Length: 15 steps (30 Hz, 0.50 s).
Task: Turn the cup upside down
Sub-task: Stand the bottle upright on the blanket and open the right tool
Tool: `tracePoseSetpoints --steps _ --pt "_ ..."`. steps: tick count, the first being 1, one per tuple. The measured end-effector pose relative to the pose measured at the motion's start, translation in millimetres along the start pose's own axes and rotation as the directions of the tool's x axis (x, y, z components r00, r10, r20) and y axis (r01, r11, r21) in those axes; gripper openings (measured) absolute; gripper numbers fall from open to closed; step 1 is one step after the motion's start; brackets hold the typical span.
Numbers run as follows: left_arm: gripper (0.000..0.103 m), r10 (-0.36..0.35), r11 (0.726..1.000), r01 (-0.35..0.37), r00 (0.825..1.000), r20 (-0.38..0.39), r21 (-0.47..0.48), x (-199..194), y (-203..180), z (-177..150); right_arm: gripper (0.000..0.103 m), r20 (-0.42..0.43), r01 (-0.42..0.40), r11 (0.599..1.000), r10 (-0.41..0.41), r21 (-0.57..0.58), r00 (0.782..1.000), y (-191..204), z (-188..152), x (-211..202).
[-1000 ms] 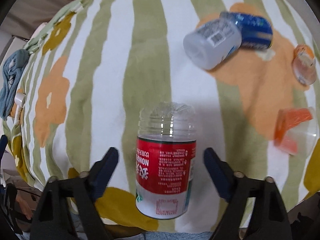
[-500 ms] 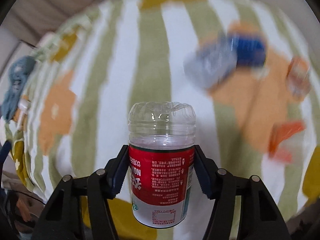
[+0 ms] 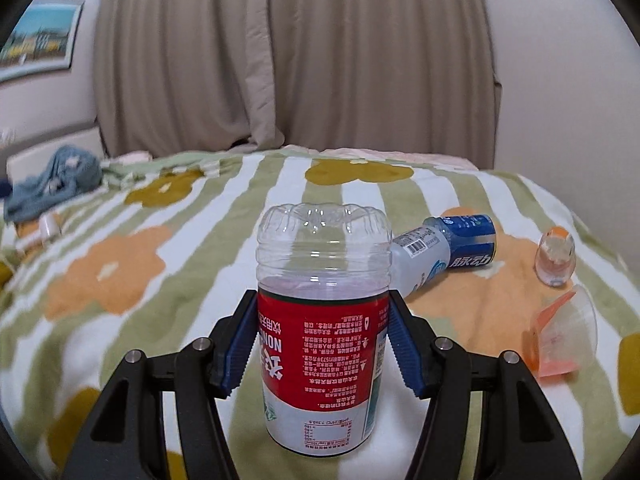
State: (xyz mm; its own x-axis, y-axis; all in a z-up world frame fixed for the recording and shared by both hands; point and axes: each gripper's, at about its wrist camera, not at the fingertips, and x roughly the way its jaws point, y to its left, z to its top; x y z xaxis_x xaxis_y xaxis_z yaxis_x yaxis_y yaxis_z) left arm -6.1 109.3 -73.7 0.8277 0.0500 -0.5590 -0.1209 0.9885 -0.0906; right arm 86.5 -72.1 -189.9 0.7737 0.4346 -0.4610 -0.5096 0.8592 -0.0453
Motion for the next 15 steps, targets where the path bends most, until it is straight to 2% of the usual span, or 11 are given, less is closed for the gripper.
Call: tracePoseSetpoints --steps 3,7,15 --pt "0.103 -0.013 1.000 0.012 1.000 -0.004 -0.013 1.4 -1.4 2.7 0.058 -0.008 -0.009 0.998 0.009 -0.057 1.000 0.9 -9.8 -8.5" --pt "0.103 -0.044 0.998 0.044 0.999 -0.012 -0.036 4.3 -6.2 2.6 0.058 -0.029 -0.033 0.998 0.031 -0.057 0.999 -3.7 -19.2 -17.7" --pt "0.103 -0.040 0.999 0.039 0.999 -0.024 -0.025 5.1 -15.4 0.6 0.058 -0.075 -0.044 0.998 0.041 -0.047 0.996 -6.7 -21.6 -29.7"
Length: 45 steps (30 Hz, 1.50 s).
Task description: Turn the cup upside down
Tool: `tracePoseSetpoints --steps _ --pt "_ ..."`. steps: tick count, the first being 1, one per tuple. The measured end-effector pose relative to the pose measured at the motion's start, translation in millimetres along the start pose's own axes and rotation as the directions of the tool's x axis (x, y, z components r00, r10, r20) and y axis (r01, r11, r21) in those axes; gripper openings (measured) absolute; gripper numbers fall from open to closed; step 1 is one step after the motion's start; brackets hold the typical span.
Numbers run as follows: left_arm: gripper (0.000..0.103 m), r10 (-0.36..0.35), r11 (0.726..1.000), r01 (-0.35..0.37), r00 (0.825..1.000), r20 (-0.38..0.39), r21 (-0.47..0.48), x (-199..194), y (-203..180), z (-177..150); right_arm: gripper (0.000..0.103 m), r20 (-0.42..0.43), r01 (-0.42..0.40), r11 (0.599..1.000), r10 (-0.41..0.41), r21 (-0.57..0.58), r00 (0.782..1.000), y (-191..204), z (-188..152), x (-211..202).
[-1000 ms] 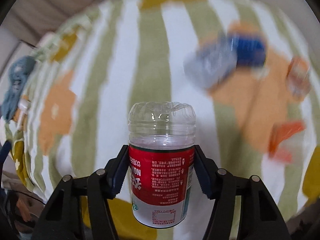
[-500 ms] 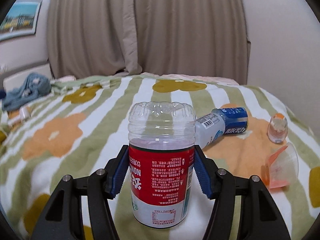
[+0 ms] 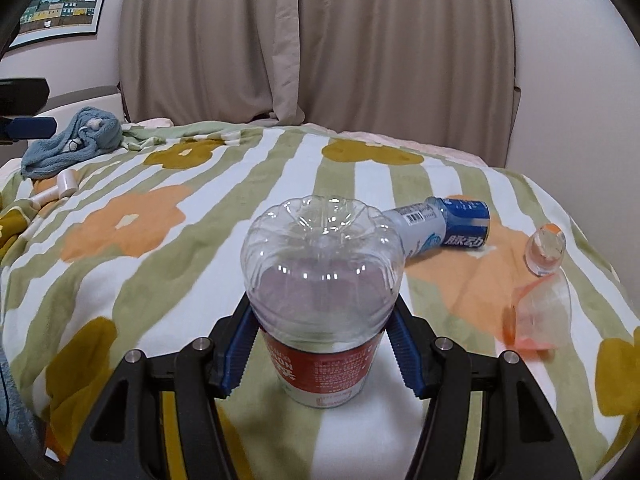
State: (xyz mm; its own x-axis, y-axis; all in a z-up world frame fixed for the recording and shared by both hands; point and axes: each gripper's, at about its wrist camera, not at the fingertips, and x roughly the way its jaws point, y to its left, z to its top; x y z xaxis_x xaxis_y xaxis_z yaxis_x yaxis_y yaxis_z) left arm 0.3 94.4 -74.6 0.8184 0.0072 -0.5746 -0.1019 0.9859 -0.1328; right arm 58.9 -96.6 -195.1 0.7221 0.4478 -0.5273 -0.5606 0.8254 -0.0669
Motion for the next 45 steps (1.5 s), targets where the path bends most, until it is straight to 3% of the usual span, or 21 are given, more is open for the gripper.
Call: tracePoseSetpoints --steps 6,7,10,26,32,38,42,45 --pt "0.103 -0.005 1.000 0.006 1.000 0.012 -0.014 -5.0 -1.6 -0.5 0.059 -0.035 -0.005 1.000 0.005 0.026 0.999 -0.3 4.8 1.9" --pt "0.103 -0.003 1.000 0.003 1.000 0.014 -0.010 -6.1 -2.2 -0.9 0.066 -0.038 -0.004 0.999 0.005 0.032 0.999 -0.6 5.4 1.6" --pt "0.103 -0.003 1.000 0.003 1.000 0.016 -0.006 -8.0 -3.6 -1.5 0.103 -0.053 0.007 0.999 -0.005 0.039 0.999 -0.8 6.5 0.3" --pt "0.103 -0.002 1.000 0.002 0.999 0.036 0.004 -18.8 -11.3 -2.6 0.103 -0.058 -0.026 0.996 0.031 0.088 0.998 -0.8 14.6 -16.5" --pt "0.103 0.004 0.999 -0.007 0.997 0.081 0.035 -34.8 -17.9 4.8 0.103 -0.035 -0.023 0.996 0.026 0.084 0.999 1.8 31.2 -46.5" --pt "0.103 -0.036 0.994 0.014 0.976 0.216 0.107 -57.7 -41.2 41.8 0.103 0.101 0.099 0.991 -0.108 0.088 0.989 -3.2 72.0 -133.2" --pt "0.103 -0.083 0.986 0.032 0.945 0.318 0.161 -70.9 -65.0 66.4 0.103 0.202 0.257 0.956 -0.282 0.143 0.938 -12.0 101.5 -194.9" --pt "0.103 -0.105 0.982 0.038 0.924 0.369 0.185 -76.4 -79.1 76.3 0.103 0.213 0.326 0.920 -0.370 0.217 0.904 -22.9 112.4 -218.1"
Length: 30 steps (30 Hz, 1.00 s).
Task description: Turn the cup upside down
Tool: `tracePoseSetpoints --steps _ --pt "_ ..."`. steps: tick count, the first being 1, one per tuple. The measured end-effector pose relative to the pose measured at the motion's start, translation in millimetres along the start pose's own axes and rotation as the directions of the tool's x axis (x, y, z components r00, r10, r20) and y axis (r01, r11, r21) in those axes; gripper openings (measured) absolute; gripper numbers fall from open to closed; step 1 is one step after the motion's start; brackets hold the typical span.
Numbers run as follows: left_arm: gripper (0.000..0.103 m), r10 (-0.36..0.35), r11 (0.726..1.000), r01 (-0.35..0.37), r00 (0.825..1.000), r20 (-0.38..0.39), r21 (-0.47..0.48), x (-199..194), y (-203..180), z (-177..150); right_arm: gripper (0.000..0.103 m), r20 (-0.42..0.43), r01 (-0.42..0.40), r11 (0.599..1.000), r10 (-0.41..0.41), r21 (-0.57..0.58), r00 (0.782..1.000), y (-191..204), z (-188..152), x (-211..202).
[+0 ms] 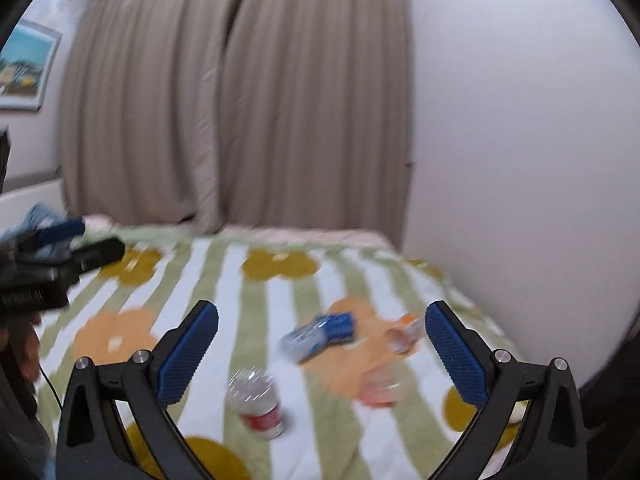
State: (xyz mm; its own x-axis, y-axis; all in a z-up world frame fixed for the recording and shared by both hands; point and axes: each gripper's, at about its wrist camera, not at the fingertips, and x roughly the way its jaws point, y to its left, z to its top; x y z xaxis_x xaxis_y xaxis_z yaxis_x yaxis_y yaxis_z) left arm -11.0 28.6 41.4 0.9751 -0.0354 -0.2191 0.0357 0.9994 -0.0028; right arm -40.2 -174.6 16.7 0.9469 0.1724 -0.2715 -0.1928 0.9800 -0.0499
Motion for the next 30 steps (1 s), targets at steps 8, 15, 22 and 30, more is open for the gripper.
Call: tracePoseSetpoints --steps 8,15,22,30 --pt "0.103 -0.023 1.000 0.023 1.000 0.000 0.002 6.0 -12.0 -3.3 0.103 0.007 0.156 0.984 -0.158 0.090 0.987 -20.0 -4.3 -13.2" --pt "0.103 -0.030 1.000 0.029 1.000 -0.011 -0.008 3.8 -15.0 -8.4 0.103 0.015 0.185 0.977 -0.188 0.108 0.982 -28.2 -5.0 -23.6" --pt "0.103 -0.034 0.999 0.034 0.999 -0.014 -0.005 3.3 -16.4 -10.1 0.103 0.001 0.199 0.974 -0.200 0.105 0.980 -30.0 -5.5 -21.1" --pt "0.103 -0.045 0.999 0.045 0.999 -0.015 0.009 2.8 -21.7 -9.8 0.103 -0.004 0.208 0.973 -0.209 0.101 0.978 -29.1 -8.1 -20.8"
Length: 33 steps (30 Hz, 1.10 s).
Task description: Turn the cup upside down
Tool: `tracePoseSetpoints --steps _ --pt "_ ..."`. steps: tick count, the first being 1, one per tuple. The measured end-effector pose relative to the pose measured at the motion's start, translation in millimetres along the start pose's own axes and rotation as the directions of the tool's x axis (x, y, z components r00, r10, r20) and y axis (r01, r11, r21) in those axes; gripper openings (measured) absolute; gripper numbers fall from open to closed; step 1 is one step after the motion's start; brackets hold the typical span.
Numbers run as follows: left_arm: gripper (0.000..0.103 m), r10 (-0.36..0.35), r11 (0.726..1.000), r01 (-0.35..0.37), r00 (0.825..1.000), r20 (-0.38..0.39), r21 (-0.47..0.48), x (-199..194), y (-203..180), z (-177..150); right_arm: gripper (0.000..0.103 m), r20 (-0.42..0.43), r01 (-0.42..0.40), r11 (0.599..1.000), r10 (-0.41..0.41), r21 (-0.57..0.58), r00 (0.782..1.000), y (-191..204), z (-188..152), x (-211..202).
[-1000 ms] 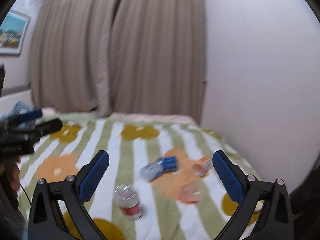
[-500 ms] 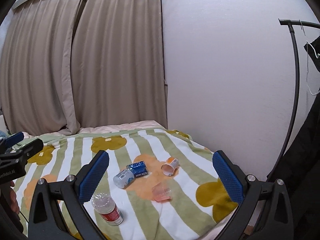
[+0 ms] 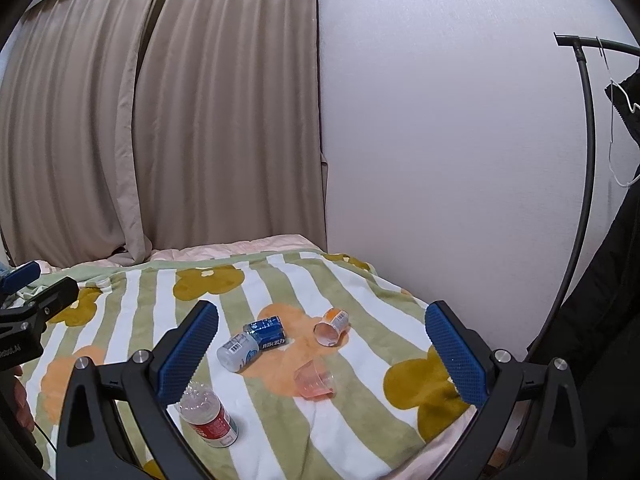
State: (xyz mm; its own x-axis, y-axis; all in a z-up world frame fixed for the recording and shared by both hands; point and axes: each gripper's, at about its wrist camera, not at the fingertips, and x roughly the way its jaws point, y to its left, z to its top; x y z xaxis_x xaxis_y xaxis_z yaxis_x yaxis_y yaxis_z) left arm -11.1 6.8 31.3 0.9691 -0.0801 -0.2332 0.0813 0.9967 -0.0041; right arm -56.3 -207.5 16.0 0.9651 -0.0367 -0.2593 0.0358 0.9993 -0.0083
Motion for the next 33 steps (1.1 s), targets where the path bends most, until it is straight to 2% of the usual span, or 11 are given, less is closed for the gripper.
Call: tracePoseSetpoints --steps 33 --pt "0.103 0.002 1.000 -0.002 1.000 0.003 0.025 2.6 -5.5 -0.1 0.103 -0.006 0.017 1.000 -0.017 -0.006 1.000 0.0 -1.8 -0.3"
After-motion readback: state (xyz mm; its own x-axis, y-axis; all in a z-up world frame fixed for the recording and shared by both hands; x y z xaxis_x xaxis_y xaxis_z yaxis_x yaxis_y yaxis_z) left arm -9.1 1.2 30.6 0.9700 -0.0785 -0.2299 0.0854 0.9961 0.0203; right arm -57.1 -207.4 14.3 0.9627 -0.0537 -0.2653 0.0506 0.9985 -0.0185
